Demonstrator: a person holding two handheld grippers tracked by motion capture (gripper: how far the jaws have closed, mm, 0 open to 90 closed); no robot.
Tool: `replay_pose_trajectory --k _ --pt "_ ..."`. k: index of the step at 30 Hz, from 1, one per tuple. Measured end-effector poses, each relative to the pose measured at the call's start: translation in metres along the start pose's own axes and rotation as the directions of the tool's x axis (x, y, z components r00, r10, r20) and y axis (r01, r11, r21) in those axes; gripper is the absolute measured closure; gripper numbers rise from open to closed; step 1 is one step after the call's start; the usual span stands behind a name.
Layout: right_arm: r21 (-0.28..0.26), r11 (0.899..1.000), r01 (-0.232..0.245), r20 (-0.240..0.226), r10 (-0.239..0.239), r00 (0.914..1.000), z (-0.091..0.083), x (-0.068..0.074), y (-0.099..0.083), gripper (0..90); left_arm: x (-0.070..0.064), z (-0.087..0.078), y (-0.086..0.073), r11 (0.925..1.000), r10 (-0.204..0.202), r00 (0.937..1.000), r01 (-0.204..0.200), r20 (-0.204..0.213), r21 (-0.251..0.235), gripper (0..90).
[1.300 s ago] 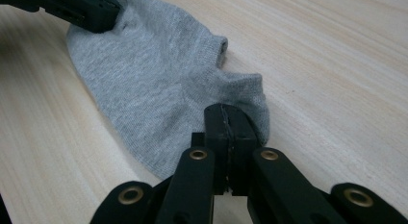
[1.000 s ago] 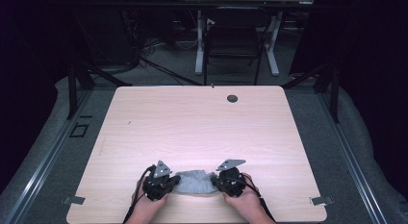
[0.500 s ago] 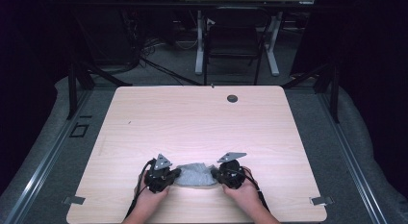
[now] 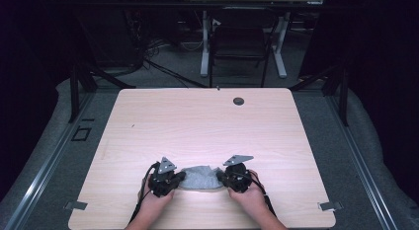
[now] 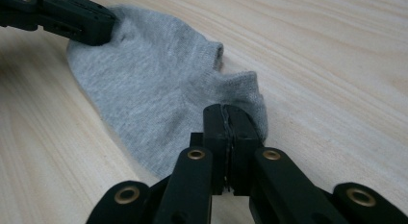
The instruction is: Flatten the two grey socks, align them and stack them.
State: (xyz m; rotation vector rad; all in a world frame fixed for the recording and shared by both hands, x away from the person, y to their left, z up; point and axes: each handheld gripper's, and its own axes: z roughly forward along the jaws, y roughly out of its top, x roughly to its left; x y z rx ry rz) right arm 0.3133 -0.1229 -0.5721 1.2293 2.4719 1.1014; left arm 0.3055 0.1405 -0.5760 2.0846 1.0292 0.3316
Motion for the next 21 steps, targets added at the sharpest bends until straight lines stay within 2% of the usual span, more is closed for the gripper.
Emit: replay_pose_trajectory --k 3,11,16,21 --pt "-0.02 0.999 0.027 0.002 -0.027 0.9996 -0.004 0.004 0.002 88.0 -0.001 -0.004 0.001 1.0 0.0 1.0 0.0 0.003 -0.01 86.5" --pt "-0.052 0.997 0.055 0.003 -0.055 0.9985 -0.024 0.012 0.005 84.3 -0.002 -0.023 0.003 0.9996 0.003 1.0 -0.003 0.008 -0.029 82.9" --pt "-0.052 0.997 0.064 -0.009 -0.064 0.9979 -0.036 0.014 0.004 78.3 -0.005 -0.038 0.003 0.9988 0.004 0.9995 -0.002 0.03 -0.05 73.5" --pt "-0.057 0.996 0.064 -0.011 -0.065 0.9978 -0.046 0.017 -0.003 70.2 -0.006 -0.05 -0.003 0.999 0.004 0.9994 -0.003 0.033 -0.044 65.5"
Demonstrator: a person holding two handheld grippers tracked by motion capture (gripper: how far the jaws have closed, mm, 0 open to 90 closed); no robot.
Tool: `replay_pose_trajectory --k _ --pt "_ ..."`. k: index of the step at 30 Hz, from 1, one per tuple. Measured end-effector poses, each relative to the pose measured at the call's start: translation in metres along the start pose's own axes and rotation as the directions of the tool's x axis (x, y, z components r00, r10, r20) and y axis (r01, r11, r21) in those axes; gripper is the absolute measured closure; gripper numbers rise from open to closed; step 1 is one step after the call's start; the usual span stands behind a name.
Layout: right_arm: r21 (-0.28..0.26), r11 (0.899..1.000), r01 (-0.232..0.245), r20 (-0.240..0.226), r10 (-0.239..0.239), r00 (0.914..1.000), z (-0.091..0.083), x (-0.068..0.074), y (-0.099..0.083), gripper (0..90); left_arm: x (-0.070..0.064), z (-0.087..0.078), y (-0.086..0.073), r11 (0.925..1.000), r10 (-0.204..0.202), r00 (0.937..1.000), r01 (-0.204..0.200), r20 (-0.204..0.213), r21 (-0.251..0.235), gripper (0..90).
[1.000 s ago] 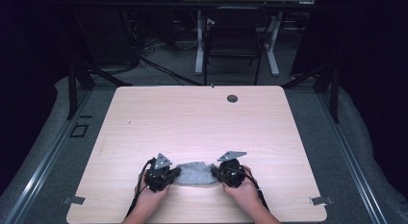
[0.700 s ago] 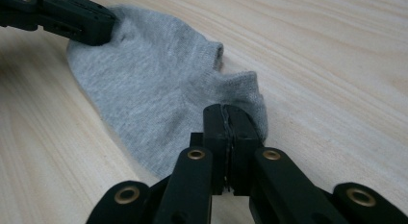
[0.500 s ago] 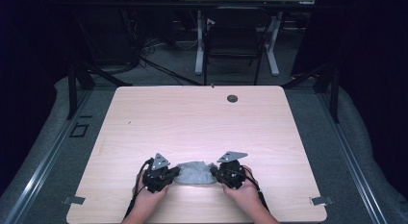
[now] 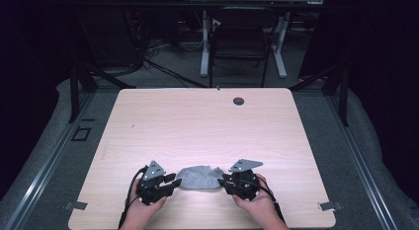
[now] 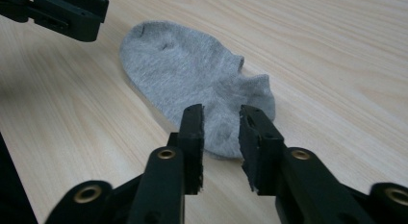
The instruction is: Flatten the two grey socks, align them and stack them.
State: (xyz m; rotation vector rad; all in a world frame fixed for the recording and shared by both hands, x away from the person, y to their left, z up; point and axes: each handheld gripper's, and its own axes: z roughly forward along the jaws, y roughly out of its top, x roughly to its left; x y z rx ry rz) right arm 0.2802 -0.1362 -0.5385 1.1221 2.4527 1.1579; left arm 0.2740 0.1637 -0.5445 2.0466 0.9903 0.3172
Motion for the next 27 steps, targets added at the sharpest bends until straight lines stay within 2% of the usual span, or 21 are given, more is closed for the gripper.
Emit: replay_pose_trajectory --k 5,10,12,17,20,22,24,27 --pt "-0.015 1.0 -0.001 0.007 0.002 1.0 -0.01 0.002 -0.007 65.7 0.001 -0.009 -0.007 0.9999 -0.012 0.9999 0.012 0.011 0.008 61.4" --pt "0.007 1.0 0.021 0.012 -0.021 0.9997 -0.016 0.004 -0.016 64.0 0.0 -0.012 -0.017 0.9997 0.0 1.0 0.0 -0.007 0.026 59.2" --pt "0.008 0.999 0.032 0.018 -0.032 0.9993 -0.016 0.005 -0.02 62.9 -0.001 -0.013 -0.019 0.9995 -0.015 0.9999 0.015 -0.009 0.029 58.4" --pt "0.017 0.998 0.064 0.028 -0.064 0.9975 -0.017 0.006 -0.028 58.3 -0.002 -0.017 -0.024 0.999 0.012 0.9995 -0.011 -0.029 0.044 54.4" --pt "-0.003 0.997 0.072 0.043 -0.071 0.9965 -0.015 0.006 -0.032 55.8 0.0 -0.017 -0.029 0.9994 0.009 0.9989 -0.007 -0.045 0.034 53.1" --pt "-0.007 0.996 0.093 0.059 -0.093 0.9939 -0.013 0.005 -0.035 55.4 0.002 -0.015 -0.03 0.9995 0.011 0.9982 -0.009 -0.059 0.029 52.5" --pt "-0.015 0.997 0.079 0.059 -0.078 0.9953 -0.01 0.003 -0.037 54.0 0.003 -0.014 -0.029 0.9997 0.01 0.9984 -0.008 -0.056 0.022 50.8" --pt "0.0 0.995 0.096 0.059 -0.096 0.9937 -0.005 0.002 -0.041 50.5 0.003 -0.012 -0.03 0.9991 0.025 0.9983 -0.023 -0.054 0.034 50.2"
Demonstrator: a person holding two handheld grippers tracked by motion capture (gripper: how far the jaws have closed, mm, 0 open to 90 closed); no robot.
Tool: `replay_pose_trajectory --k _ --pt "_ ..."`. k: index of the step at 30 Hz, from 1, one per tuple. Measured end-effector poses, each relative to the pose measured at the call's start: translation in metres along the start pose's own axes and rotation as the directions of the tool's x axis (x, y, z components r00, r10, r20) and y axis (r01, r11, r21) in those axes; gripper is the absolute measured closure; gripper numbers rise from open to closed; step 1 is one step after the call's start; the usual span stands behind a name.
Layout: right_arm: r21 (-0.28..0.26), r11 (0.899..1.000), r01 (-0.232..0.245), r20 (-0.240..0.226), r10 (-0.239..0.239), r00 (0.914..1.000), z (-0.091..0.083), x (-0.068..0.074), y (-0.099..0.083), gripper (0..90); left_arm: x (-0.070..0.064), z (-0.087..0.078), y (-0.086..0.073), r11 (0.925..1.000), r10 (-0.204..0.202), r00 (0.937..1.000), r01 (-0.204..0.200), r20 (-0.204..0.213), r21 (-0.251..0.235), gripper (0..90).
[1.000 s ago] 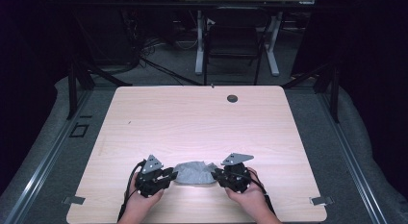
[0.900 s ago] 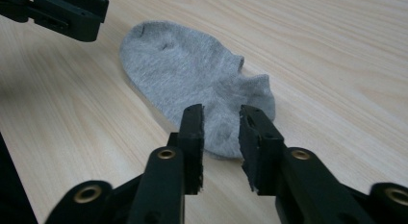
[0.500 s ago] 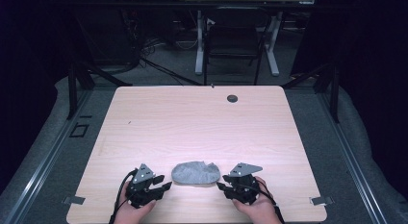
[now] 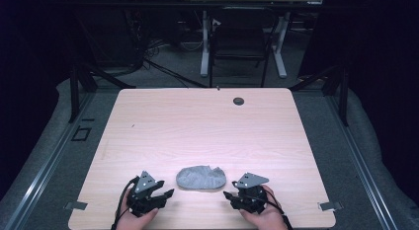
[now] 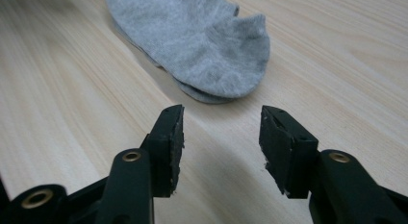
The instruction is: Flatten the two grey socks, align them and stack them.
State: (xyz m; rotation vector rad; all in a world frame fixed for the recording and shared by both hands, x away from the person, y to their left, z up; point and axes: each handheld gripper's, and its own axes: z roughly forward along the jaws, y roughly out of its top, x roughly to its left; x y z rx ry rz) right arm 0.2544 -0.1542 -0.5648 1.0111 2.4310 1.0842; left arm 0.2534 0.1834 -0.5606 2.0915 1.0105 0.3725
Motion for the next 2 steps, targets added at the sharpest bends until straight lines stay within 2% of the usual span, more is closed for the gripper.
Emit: replay_pose_trajectory --k 2 --pt "0.004 1.0 0.003 0.003 -0.003 1.0 0.0025 -0.0012 -0.0018 49.6 -0.0003 0.002 -0.0006 1.0 0.003 1.0 -0.003 -0.001 0.009 49.9"
